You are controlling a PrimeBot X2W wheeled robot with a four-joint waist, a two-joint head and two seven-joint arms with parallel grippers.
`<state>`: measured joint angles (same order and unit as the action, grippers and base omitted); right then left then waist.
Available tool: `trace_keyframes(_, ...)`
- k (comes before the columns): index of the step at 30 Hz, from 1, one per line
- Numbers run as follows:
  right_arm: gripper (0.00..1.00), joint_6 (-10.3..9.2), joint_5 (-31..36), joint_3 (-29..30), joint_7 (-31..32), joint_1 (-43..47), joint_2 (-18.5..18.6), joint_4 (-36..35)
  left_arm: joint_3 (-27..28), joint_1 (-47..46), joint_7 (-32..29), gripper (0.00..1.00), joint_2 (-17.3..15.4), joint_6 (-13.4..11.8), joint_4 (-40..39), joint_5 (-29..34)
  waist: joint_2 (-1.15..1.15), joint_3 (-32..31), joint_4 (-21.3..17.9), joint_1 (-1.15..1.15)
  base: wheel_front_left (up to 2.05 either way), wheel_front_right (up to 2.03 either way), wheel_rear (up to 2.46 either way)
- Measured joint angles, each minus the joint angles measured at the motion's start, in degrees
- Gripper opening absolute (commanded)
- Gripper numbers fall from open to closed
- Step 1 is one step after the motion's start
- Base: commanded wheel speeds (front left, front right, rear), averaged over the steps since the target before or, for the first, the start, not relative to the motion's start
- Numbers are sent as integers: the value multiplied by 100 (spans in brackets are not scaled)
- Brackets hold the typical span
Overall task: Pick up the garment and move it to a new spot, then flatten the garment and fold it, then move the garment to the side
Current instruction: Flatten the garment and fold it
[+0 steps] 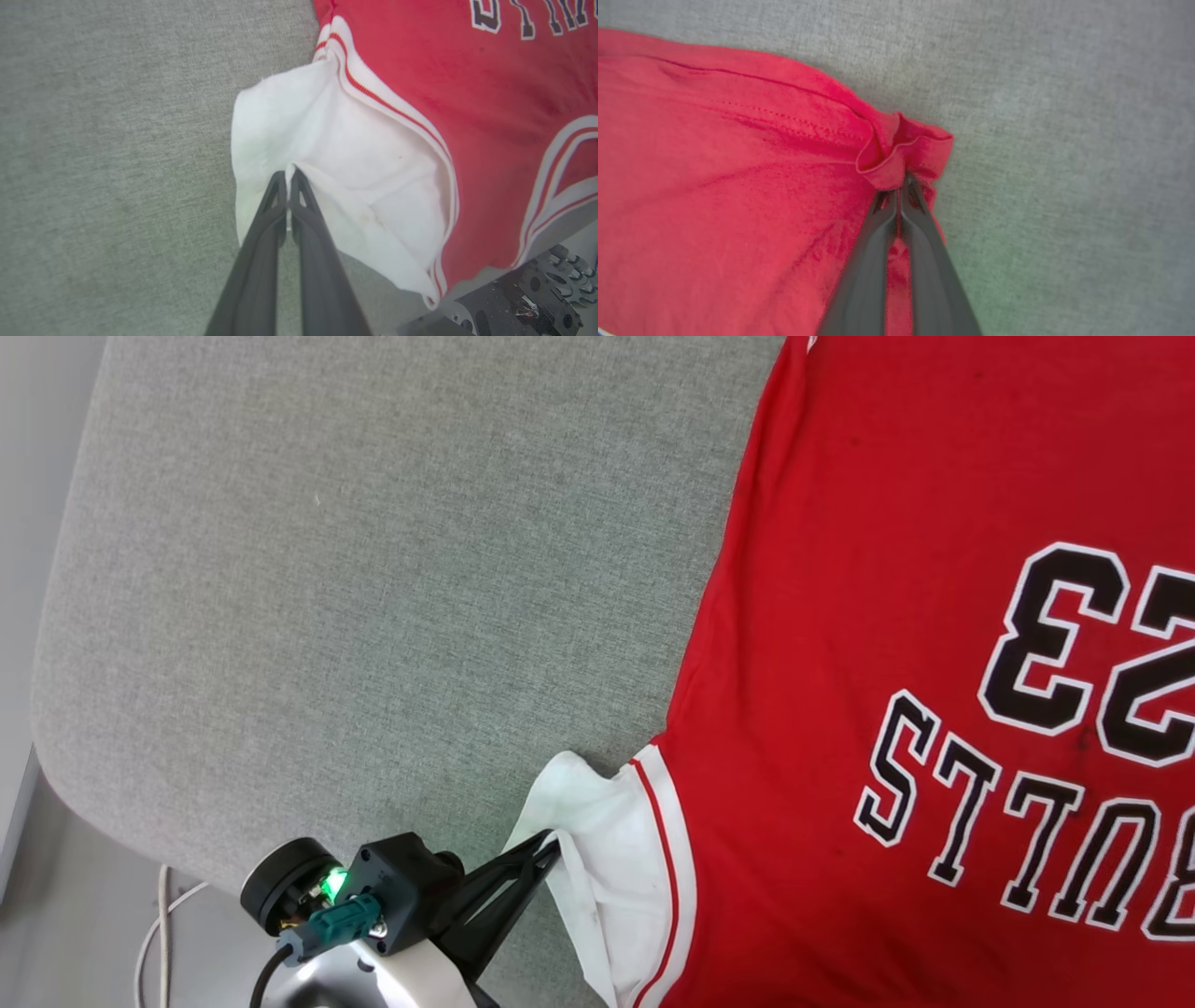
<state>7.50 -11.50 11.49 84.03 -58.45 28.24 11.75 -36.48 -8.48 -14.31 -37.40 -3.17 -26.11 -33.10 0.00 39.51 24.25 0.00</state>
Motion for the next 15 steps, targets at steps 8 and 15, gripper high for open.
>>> trace_keyframes(8,0,0,-256,-3,-208,714,-78,-2,97,14,30,0,-120,-85,100,2,0,-412,-300,0,0,0,0)
trace_keyframes(15,0,0,-601,-52,-651,1733,-178,15,146,160,-15,0,-221,-164,285,-57,0,-984,-658,0,0,0,0)
